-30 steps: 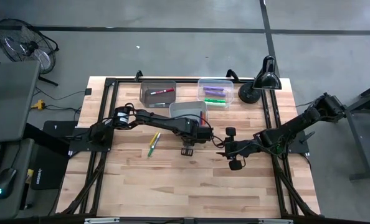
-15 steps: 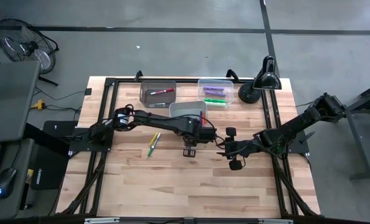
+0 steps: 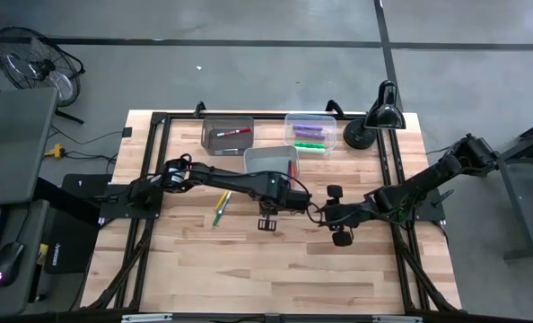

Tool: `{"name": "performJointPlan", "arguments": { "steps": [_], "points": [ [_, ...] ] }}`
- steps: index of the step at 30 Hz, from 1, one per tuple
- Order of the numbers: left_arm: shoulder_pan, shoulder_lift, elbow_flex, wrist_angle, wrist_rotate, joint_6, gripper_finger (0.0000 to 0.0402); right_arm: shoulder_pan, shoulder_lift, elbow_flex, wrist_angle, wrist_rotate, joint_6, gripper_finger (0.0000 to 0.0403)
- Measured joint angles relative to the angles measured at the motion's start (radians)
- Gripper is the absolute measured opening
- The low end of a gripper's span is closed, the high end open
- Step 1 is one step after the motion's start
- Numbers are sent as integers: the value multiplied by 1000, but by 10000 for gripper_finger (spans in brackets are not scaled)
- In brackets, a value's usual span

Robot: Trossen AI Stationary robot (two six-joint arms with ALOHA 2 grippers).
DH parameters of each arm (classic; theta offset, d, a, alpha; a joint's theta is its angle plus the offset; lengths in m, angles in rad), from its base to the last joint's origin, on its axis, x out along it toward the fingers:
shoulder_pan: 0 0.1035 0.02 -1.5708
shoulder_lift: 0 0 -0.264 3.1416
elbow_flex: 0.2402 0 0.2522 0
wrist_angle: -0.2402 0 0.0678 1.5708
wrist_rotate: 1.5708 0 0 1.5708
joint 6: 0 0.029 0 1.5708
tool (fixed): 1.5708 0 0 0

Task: Pick & Place Markers
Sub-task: Put the pink pen into the gray bin

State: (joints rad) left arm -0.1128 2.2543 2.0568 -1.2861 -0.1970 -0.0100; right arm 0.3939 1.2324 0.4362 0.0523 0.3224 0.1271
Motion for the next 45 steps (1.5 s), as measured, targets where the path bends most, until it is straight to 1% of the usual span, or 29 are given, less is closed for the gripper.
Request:
{"name": "performJointPlan", "arguments": {
  "steps": [2, 9, 18, 22, 27, 30, 38, 40, 45],
  "points": [
    [0, 0, 0, -14, -5, -6, 39, 0, 0, 0, -36, 0, 14, 139],
    [9, -3, 0, -22, -80, -6, 38, 0, 0, 0, -103, -19, 58, 139],
    [37, -96, 0, -23, -157, -24, 38, 0, 0, 0, -106, -17, 57, 139],
    [43, -153, 2, -62, -208, -24, 38, 0, 0, 0, -105, -18, 58, 139],
    [81, -193, 2, -104, -236, -17, 38, 0, 0, 0, -101, -19, 60, 139],
    [110, -211, -1, -151, -236, -18, 38, 0, 0, 0, -99, -19, 60, 139],
    [193, -217, -6, -145, -234, 41, 38, 0, 0, 0, -98, -16, 60, 139],
    [216, -219, -6, -130, -228, 61, 38, 0, 0, 0, -98, -16, 60, 139],
    [256, -218, -6, -48, -168, 114, 38, 0, 0, 0, -96, -12, 66, 139]
  ]
}}
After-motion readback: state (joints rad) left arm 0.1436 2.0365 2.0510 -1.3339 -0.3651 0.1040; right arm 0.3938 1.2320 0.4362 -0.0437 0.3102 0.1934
